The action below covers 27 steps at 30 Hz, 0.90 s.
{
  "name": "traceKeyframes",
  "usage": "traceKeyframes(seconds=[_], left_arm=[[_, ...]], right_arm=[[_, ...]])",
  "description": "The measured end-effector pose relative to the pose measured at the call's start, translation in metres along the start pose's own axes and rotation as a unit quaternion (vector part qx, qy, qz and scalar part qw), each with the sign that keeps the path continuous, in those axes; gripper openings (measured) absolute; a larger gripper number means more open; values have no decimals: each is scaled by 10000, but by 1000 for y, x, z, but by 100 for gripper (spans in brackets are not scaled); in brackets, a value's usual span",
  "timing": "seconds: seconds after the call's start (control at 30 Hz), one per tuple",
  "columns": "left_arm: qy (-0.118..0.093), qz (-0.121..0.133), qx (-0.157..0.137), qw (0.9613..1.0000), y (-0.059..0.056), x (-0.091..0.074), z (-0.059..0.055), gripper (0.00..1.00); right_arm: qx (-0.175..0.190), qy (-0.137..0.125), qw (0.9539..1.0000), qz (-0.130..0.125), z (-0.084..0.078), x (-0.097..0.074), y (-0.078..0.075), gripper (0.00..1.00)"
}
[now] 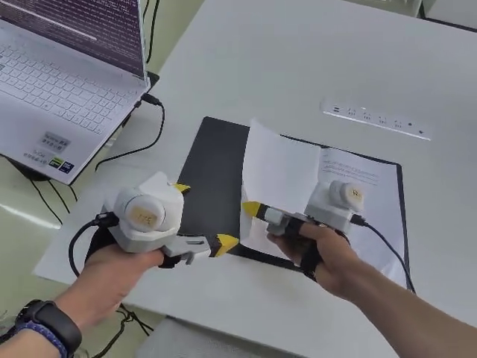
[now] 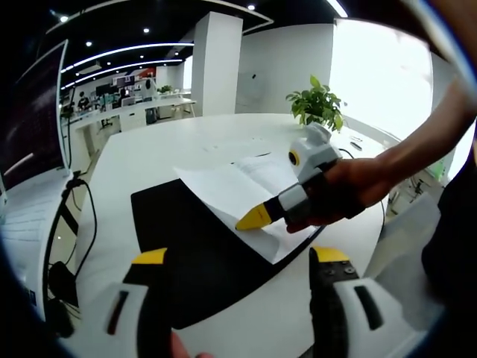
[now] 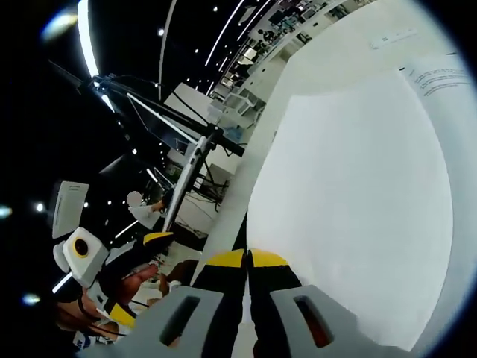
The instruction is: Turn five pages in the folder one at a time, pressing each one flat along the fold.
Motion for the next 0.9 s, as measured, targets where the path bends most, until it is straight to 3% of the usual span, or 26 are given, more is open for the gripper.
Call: traceKeyframes(seconds=[0.4,0.67,0.83,0.9], left_arm=[[88,28,-94,9999,0,1,-6,75],[148,47,-107,9998,-1,3,-7,74],[196,19,-103,9998,-5,5,-9,74],[199,-2,-115,9997,-6,5,-9,75]], right_arm=[[240,206,9994,-114,-14,22,-13,0],[201,307,9991,-207,-20,24,-13,1],[214,419,9985,-262,-23,28,-19,8],[159,424,9989,-147,-24,28,-16,14]])
Point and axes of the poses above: the centre of the closed fingertips' face, and the gripper's own axes: x roughly forward along the fingers, y roughly to its left, z roughly out of its top, the point moved 10 cm from there along -x, roughly backward along the fingers, and after that the axes turned 12 degrees about -x, right-handed, at the moved point
